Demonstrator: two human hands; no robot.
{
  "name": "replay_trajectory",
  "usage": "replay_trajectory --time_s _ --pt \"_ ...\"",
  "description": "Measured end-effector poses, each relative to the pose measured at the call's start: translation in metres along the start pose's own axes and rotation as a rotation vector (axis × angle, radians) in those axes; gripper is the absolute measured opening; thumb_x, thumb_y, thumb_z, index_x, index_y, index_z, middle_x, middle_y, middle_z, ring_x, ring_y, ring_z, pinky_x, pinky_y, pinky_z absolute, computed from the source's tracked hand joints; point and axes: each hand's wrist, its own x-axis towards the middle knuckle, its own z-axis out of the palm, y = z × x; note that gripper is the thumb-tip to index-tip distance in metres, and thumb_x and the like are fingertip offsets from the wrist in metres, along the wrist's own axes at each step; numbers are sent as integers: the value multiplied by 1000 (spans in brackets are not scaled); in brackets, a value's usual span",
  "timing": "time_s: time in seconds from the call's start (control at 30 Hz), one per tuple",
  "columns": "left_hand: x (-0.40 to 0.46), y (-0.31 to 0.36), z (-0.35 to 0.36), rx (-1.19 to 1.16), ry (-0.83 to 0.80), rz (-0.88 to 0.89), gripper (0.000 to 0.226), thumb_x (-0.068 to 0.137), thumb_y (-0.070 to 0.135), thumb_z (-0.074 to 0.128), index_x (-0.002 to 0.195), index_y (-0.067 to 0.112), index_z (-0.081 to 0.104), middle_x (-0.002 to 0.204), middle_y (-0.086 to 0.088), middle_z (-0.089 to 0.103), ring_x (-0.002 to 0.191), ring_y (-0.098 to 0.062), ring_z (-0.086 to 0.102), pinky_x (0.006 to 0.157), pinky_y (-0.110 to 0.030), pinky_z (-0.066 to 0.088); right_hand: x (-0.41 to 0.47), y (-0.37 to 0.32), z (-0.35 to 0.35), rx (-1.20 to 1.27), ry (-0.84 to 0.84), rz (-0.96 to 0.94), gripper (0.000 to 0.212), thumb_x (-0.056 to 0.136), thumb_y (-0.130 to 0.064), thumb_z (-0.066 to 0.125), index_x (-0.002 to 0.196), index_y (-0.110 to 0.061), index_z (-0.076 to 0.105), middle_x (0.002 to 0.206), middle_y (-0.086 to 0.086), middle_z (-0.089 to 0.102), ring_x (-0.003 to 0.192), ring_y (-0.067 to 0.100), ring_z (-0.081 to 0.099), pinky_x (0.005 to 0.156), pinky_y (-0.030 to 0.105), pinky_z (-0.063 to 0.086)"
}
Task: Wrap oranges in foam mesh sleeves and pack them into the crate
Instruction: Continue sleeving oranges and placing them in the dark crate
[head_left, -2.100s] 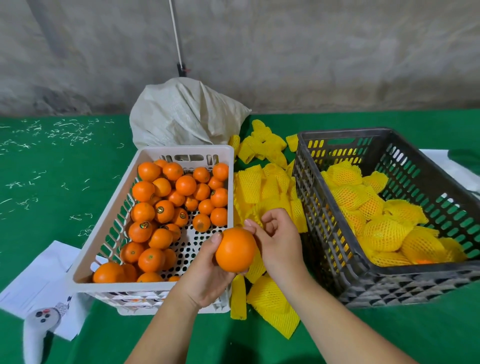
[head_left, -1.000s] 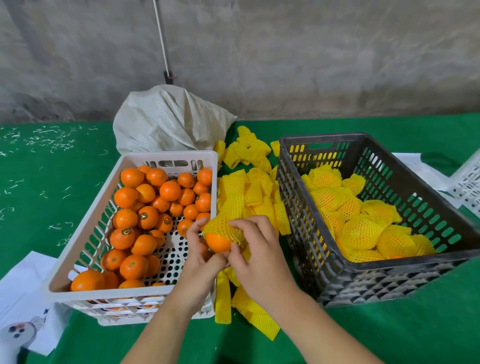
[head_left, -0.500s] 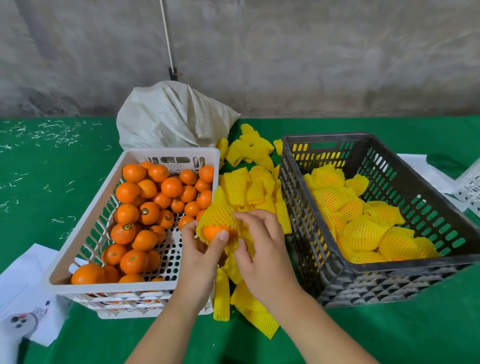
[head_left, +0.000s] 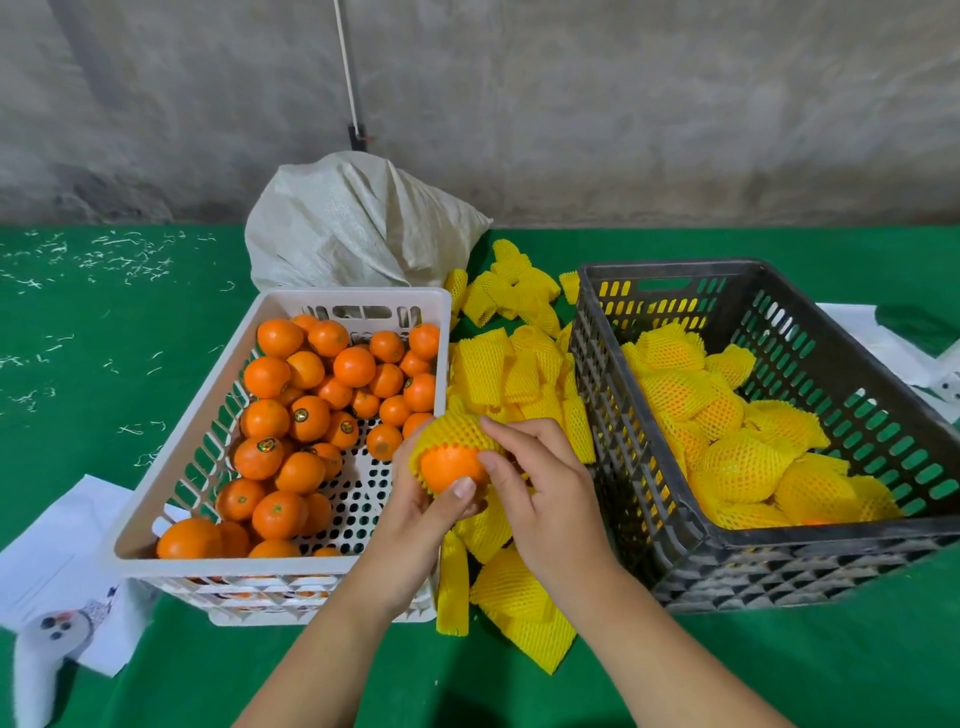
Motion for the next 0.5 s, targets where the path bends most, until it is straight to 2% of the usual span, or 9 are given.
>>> replay_trajectory --time_s 0.07,0.17,0.23,0.3,0.33,0.4,0.47,0.5 --pt "2 -1 -1 5 2 21 74 91 48 79 154 33 44 152 -10 52 137 -29 56 106 -43 54 4 4 -4 -51 23 -33 33 100 -22 61 129 -9 69 111 4 62 105 10 61 87 33 55" --pt "4 1 4 -25 48 46 68 89 42 83 149 29 53 142 -6 64 129 -26 64 99 -30 56 7 5 -8 -185 58 -107 27 103 -20 58 121 -5 72 106 7 65 96 18 65 79 37 57" --pt "5 3 8 -69 117 71 61 88 39 85 142 25 59 131 -8 70 121 -25 69 95 -29 57 4 0 -3 -232 32 -212 24 100 -19 60 113 -4 74 102 7 66 89 20 67 73 35 58" --pt "7 4 10 -87 172 98 57 86 30 84 137 22 60 122 -12 73 113 -26 71 91 -31 59 -1 -1 5 -271 -26 -279 19 95 -15 65 110 -6 73 104 7 67 92 22 67 75 36 58" --pt "8 4 10 -98 190 89 58 83 26 84 136 23 59 121 -14 72 112 -28 71 91 -33 59 -1 1 6 -279 -40 -243 21 92 -12 68 111 -7 72 109 7 65 98 24 65 79 37 57" --pt "8 5 10 -130 187 50 64 76 24 87 133 29 59 125 -17 69 113 -33 70 93 -40 60 3 8 2 -264 -66 -31 41 85 -9 72 125 -13 64 127 3 53 115 24 56 91 40 54" --pt "6 5 7 -102 137 49 67 76 21 87 134 35 56 127 -13 67 113 -33 69 92 -40 60 4 13 -1 -187 -135 146 61 87 -12 71 143 -21 50 140 -6 38 126 17 48 98 39 51" --pt "5 6 6 -65 105 60 69 78 18 85 136 38 54 126 -7 67 112 -28 69 90 -37 60 3 14 0 -154 -177 162 64 90 -11 67 150 -23 45 144 -8 36 129 16 46 101 40 51"
